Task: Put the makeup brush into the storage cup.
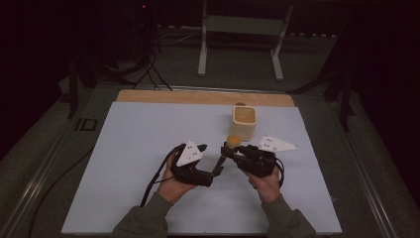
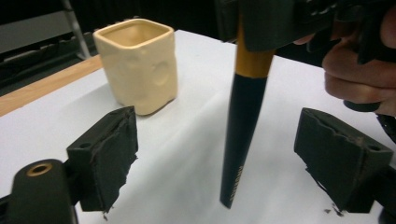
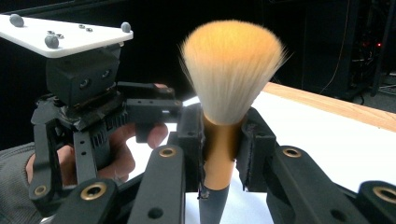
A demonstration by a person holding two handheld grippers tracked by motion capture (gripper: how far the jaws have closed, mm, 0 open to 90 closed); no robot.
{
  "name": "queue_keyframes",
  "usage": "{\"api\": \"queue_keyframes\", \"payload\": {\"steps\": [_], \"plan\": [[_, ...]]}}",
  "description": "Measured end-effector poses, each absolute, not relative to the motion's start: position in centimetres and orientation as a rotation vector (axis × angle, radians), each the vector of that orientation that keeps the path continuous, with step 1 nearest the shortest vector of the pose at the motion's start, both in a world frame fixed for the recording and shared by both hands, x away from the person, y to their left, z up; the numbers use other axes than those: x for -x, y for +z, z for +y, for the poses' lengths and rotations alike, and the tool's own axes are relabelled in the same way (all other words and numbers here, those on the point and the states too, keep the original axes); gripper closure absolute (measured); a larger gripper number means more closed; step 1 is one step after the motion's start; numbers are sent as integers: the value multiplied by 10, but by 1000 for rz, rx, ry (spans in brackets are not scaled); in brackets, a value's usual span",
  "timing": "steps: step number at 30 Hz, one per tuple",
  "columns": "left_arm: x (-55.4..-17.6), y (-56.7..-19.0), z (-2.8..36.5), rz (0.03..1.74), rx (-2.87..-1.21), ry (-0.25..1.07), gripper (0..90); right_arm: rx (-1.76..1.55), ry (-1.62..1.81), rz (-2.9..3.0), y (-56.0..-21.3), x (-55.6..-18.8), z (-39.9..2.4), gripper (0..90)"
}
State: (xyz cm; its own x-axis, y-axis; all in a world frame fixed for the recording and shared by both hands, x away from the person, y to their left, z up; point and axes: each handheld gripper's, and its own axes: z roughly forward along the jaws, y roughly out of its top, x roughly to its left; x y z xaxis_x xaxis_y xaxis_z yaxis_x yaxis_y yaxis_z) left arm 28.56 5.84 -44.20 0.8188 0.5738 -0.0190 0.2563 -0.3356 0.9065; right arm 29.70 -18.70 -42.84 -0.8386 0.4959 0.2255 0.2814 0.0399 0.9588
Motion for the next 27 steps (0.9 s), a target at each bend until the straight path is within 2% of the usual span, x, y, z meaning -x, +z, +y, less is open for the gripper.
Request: {"api": "queue_keyframes", "payload": {"steps": [27], "plan": [[-284,-441,105,733,-1891,429,107,-805,1855,2150,-427,-301,-186,735]]}}
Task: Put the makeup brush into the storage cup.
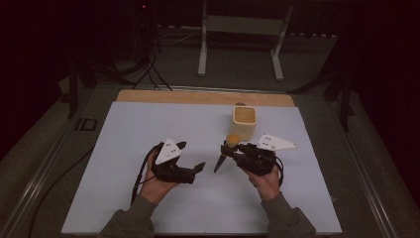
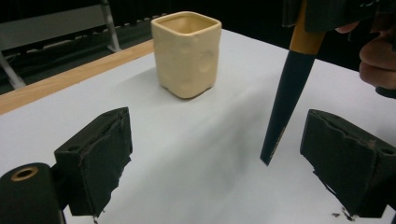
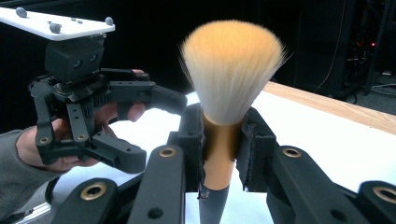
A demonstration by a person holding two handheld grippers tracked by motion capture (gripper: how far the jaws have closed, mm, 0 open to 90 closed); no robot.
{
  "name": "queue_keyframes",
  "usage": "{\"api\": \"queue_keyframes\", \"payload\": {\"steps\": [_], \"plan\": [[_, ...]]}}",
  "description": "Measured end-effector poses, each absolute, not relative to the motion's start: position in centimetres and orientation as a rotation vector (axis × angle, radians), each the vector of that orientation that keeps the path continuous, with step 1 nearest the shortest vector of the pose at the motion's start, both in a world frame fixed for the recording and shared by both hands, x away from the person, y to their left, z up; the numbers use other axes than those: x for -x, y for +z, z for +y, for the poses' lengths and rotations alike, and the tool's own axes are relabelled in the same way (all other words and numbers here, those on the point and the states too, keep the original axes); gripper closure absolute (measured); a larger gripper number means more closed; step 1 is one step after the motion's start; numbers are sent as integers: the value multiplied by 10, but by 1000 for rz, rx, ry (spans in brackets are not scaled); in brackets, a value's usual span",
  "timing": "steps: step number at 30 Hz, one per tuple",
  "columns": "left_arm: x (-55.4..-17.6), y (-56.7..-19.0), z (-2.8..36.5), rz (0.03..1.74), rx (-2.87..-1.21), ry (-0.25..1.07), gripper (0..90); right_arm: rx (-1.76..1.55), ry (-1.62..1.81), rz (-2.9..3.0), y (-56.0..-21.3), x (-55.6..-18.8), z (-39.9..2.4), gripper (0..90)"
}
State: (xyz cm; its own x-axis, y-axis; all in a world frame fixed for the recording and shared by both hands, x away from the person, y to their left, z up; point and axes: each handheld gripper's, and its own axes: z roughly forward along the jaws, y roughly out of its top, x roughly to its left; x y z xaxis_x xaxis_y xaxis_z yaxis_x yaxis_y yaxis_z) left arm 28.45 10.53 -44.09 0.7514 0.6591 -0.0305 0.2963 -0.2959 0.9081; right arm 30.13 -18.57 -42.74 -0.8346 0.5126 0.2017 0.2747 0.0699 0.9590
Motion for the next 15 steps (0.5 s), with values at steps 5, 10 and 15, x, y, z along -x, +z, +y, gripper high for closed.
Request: {"api": "queue_keyframes", "payload": {"steps": [5,10,15], "plan": [[-284,-441,115,756,-1884,439,106,-804,1841,2150,-426,-304,-187,735],[-283,-442,128,791,-1870,449,106,-810,1831,2142,-424,-306,-188,735],[-282,-444,138,813,-1866,463,106,-814,1815,2135,-421,-309,-191,735]]}}
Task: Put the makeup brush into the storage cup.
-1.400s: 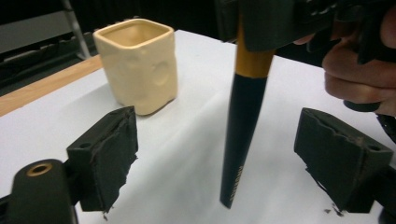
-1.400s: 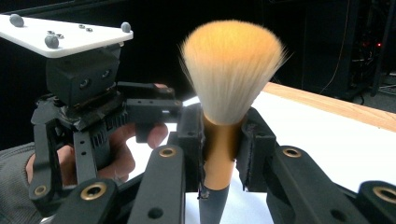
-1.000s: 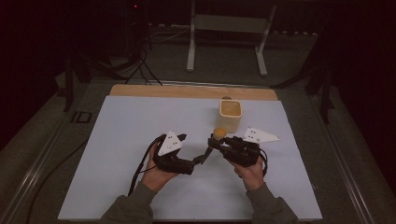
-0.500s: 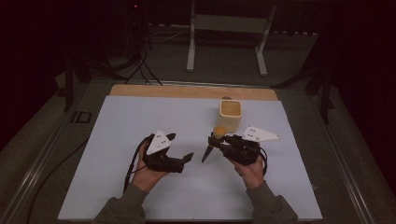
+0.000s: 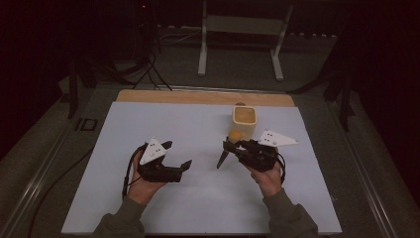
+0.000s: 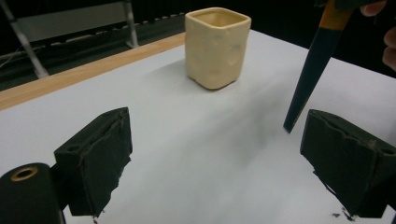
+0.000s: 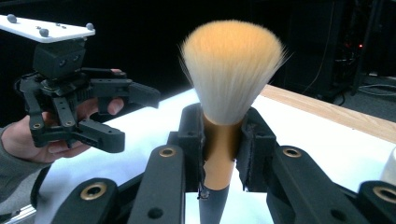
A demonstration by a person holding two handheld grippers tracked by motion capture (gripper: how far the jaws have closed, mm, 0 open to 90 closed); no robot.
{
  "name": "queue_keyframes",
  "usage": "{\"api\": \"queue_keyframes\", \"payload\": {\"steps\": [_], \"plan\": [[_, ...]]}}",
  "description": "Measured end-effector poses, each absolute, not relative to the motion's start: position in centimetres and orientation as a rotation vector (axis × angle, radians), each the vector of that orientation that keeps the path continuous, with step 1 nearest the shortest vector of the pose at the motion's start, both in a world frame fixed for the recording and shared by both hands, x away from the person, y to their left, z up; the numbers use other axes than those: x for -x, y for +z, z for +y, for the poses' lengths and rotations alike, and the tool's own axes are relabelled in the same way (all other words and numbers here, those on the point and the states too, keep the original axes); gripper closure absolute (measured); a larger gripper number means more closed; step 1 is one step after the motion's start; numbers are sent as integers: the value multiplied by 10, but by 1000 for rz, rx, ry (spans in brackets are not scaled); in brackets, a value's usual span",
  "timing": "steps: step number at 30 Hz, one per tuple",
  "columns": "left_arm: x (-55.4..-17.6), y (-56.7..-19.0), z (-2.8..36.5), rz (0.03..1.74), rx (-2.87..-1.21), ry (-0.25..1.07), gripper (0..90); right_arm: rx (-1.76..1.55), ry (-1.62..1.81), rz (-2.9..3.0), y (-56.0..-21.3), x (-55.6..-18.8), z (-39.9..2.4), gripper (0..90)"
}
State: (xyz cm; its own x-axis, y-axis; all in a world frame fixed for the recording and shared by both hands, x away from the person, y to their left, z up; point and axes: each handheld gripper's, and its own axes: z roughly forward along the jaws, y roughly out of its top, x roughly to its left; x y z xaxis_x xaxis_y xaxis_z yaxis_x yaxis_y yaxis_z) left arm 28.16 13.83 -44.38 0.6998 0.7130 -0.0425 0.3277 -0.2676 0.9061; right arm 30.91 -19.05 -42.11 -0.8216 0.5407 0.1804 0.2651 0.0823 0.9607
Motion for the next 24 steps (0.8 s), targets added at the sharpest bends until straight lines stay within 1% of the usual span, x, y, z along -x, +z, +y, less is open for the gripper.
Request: {"api": "queue_keyframes", "payload": {"steps": [24], "plan": [[-272,-459,187,941,-1840,505,107,-857,1751,2112,-414,-326,-204,735]]}}
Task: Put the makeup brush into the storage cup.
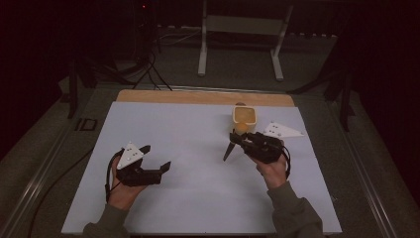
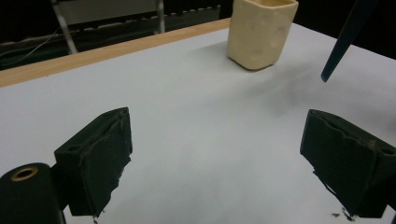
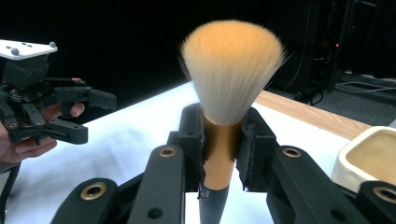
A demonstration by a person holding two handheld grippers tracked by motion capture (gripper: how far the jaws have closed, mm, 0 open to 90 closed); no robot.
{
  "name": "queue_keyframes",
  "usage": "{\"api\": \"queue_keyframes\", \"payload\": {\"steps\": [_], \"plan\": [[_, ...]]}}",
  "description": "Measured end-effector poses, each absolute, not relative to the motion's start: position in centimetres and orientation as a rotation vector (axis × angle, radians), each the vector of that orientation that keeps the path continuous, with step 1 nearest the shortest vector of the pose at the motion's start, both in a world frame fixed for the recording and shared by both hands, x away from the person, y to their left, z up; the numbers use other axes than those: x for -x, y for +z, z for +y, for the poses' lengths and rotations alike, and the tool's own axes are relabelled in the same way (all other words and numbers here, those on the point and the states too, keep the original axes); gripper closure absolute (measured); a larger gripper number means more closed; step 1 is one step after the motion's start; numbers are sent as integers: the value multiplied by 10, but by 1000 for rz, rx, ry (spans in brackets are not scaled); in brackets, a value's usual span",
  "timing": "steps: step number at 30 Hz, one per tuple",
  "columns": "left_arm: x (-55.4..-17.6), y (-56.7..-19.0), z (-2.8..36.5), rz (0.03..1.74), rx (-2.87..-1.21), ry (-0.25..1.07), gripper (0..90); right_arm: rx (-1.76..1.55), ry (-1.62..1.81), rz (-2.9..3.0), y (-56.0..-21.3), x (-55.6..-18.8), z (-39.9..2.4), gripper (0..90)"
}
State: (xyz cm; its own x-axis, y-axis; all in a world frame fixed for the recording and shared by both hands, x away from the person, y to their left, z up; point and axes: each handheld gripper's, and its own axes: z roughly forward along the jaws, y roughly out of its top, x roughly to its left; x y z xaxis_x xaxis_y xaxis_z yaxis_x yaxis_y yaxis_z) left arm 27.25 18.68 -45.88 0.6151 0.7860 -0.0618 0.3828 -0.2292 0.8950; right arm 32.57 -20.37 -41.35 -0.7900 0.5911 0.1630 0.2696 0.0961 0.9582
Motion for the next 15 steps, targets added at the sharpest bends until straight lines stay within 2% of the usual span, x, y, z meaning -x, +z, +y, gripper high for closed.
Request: {"api": "queue_keyframes", "payload": {"steps": [15], "plan": [[-269,-470,204,979,-1842,539,118,-894,1732,2099,-415,-334,-212,735]]}}
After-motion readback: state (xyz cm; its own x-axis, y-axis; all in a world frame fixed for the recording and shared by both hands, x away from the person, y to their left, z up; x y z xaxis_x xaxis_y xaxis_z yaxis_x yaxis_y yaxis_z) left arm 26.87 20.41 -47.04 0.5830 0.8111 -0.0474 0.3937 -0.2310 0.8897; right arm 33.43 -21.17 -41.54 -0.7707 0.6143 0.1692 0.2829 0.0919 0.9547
